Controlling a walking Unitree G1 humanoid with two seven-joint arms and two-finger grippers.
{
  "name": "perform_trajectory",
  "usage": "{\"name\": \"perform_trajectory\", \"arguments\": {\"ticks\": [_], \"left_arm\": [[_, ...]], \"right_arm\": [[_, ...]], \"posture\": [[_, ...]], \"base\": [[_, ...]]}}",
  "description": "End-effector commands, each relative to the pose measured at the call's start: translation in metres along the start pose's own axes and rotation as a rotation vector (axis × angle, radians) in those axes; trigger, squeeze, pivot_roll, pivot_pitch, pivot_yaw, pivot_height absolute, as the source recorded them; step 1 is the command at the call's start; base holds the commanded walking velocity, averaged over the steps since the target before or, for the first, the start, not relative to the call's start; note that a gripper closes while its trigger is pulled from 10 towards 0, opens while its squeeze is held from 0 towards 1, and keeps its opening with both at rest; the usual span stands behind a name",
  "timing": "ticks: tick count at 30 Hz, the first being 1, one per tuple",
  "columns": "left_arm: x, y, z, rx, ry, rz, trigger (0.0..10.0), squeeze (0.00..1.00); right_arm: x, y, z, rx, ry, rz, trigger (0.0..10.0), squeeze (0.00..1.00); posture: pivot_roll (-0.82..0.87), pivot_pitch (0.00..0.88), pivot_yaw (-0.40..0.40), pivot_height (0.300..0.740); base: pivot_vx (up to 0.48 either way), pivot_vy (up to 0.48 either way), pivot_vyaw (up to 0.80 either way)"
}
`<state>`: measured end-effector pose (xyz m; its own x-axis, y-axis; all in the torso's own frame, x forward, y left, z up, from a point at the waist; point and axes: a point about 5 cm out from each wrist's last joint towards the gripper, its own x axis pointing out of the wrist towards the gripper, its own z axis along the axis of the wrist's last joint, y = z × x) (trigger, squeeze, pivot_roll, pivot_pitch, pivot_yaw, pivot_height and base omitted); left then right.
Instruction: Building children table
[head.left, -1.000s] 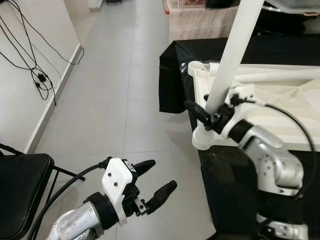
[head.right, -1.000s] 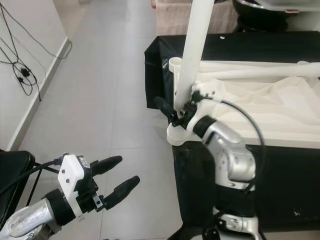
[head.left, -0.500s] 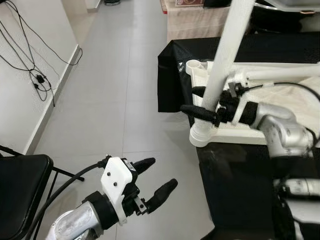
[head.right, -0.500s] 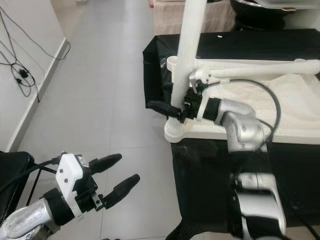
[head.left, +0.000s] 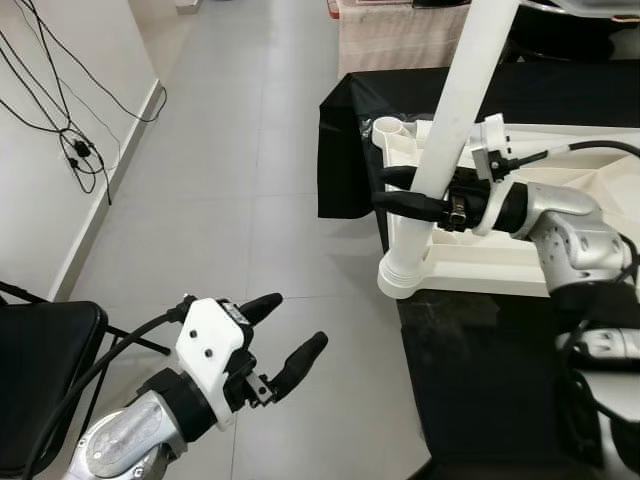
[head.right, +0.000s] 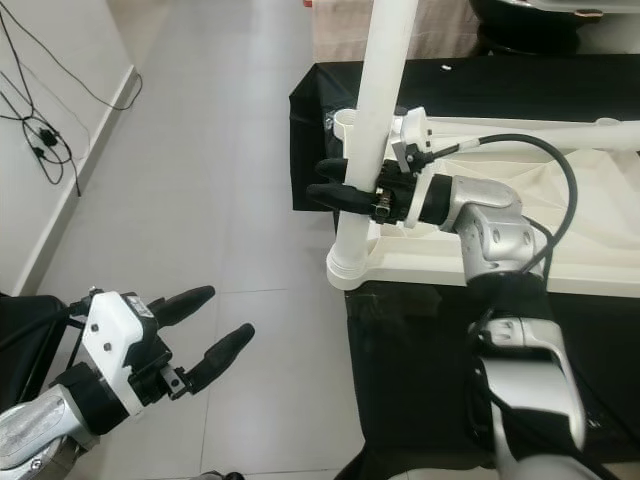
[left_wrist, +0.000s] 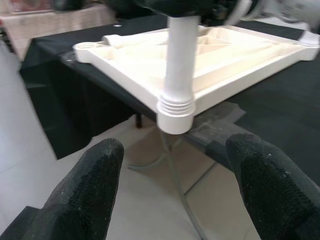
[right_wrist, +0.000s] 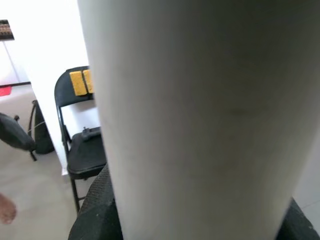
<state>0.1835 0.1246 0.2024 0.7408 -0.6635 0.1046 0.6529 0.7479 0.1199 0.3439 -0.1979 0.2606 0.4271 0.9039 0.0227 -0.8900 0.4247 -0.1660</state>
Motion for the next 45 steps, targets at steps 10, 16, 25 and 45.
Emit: {"name": "perform_trajectory", "arguments": {"ticks": [10,16,25,45], "left_arm": [[0.006,0.004,-0.005,0.0,-0.001,0.006,10.0,0.0],[0.008,0.005,-0.006,0.003,-0.006,0.001,10.0,0.0],[0.008,0.006,-0.006,-0.001,-0.013,0.022,10.0,0.0],[0.002,0.002,-0.003,-0.001,0.001,0.024,10.0,0.0]], "right_arm": [[-0.027,0.084,-0.115,0.297,0.431,-0.984,0.0,0.0],[-0.012,0.076,-0.103,0.277,0.358,-0.977,0.0,0.0],[0.018,0.06,-0.055,0.246,0.16,-0.908,10.0,1.0],[0.045,0.009,0.006,-0.02,-0.023,-0.069,10.0,0.0]], "posture": [[0.08,0.176,0.001,0.74],[0.08,0.158,-0.001,0.74],[0.08,0.17,-0.008,0.74],[0.14,0.205,-0.005,0.74]], "base": [[0.0,0.0,0.0],[0.0,0.0,0.0],[0.0,0.0,0.0],[0.0,0.0,0.0]]}}
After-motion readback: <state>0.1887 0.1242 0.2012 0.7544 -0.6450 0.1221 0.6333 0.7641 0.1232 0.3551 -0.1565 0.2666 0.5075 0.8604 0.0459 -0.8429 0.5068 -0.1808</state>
